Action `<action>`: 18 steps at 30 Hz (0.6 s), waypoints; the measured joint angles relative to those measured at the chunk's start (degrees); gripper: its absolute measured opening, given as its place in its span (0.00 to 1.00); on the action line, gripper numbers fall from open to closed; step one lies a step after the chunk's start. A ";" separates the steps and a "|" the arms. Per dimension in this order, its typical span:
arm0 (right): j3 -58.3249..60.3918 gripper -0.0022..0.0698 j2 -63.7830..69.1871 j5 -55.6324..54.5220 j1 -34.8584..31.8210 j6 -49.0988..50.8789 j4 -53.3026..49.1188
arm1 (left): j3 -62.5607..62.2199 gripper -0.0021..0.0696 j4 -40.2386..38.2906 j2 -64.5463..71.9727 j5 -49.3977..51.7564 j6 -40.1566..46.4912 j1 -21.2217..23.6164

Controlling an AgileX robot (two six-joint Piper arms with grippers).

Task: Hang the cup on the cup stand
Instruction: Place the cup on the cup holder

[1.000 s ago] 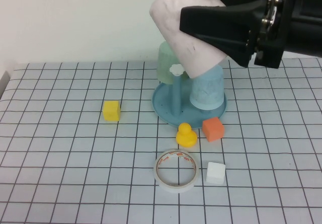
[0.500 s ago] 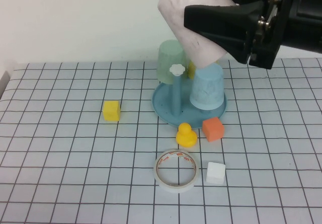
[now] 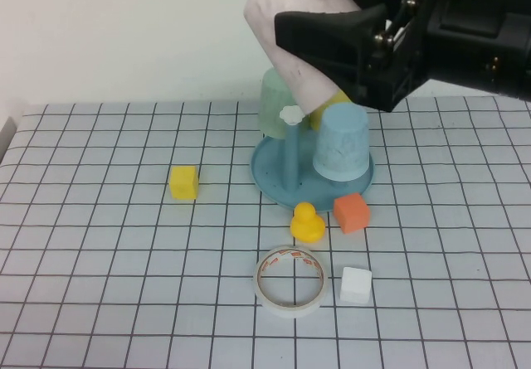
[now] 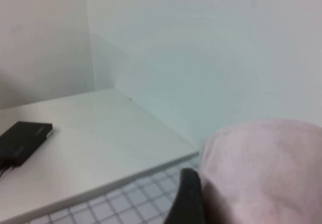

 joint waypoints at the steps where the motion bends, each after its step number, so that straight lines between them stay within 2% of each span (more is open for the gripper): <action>1: -0.80 0.83 0.23 -0.36 0.00 4.67 -4.08 | 0.00 0.03 0.00 0.00 0.00 0.00 0.00; 3: -2.29 0.83 1.07 -1.59 0.12 17.33 -12.72 | 0.00 0.03 0.00 0.00 0.00 0.00 0.00; 6: -4.12 0.83 2.71 -5.92 0.46 41.97 -29.67 | 0.00 0.03 0.00 0.00 0.00 0.00 0.00; 11: -4.25 0.83 5.13 -19.51 1.88 94.30 -65.65 | 0.00 0.03 0.00 0.00 0.00 0.00 0.00; 12: -3.98 0.83 5.63 -22.50 2.15 101.93 -71.27 | 0.00 0.03 0.00 0.00 0.00 0.00 0.00; 15: -1.68 0.83 7.97 -34.64 2.53 123.54 -87.37 | 0.00 0.03 0.00 0.00 0.00 0.00 0.00; 18: 2.62 0.83 12.39 -57.22 2.53 135.83 -94.93 | 0.00 0.03 0.00 0.00 0.00 0.00 0.00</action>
